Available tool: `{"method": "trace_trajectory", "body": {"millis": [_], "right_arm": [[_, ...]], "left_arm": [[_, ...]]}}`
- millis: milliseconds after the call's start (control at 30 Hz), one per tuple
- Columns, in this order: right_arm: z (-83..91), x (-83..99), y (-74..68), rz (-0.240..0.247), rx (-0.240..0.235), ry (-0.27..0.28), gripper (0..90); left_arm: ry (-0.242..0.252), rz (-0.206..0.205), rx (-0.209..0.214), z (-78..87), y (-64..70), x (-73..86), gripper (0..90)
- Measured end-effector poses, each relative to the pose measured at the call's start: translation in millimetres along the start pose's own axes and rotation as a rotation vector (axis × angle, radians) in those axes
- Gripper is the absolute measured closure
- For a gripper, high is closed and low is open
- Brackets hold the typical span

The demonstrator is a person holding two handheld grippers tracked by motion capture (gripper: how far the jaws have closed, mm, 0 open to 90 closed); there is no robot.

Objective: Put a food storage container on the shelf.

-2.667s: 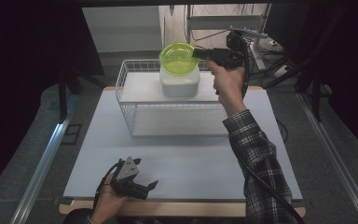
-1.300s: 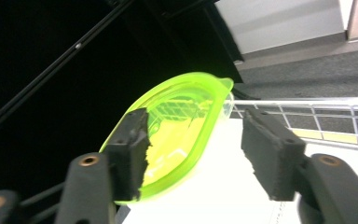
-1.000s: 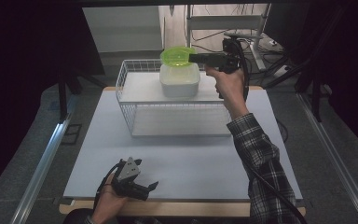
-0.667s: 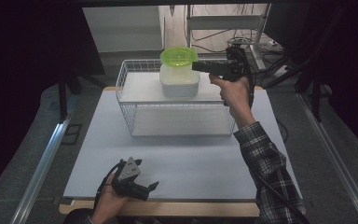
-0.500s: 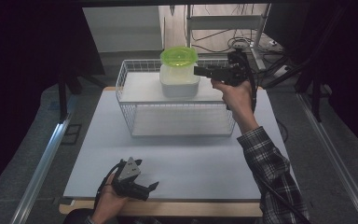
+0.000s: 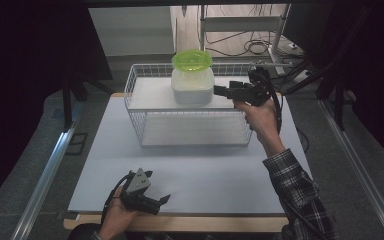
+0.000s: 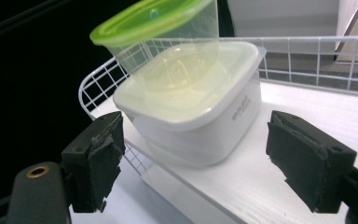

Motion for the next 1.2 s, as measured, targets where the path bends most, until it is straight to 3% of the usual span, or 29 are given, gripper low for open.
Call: {"method": "trace_trajectory", "body": {"millis": [533, 1200], "right_arm": [[5.0, 18.7, 4.9, 0.025, 0.009, -0.010, 15.4], [9.8, 47.8, 1.2, 0.113, 0.033, -0.037, 10.0]], "left_arm": [[0.004, 0.004, 0.007, 0.0, 0.4, -0.3, 0.8], [0.008, 0.005, 0.016, -1.0, 1.3, -0.6, 0.8]]}}
Point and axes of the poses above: each handheld gripper's, and its own axes: z roughly backward along the jaws, x roughly out of its underside, y roughly to its right, the point moved 4 cm from there along -z, roughly forward along the jaws, and after that the axes turned 15 degrees about -z, right-handed, at the moved point
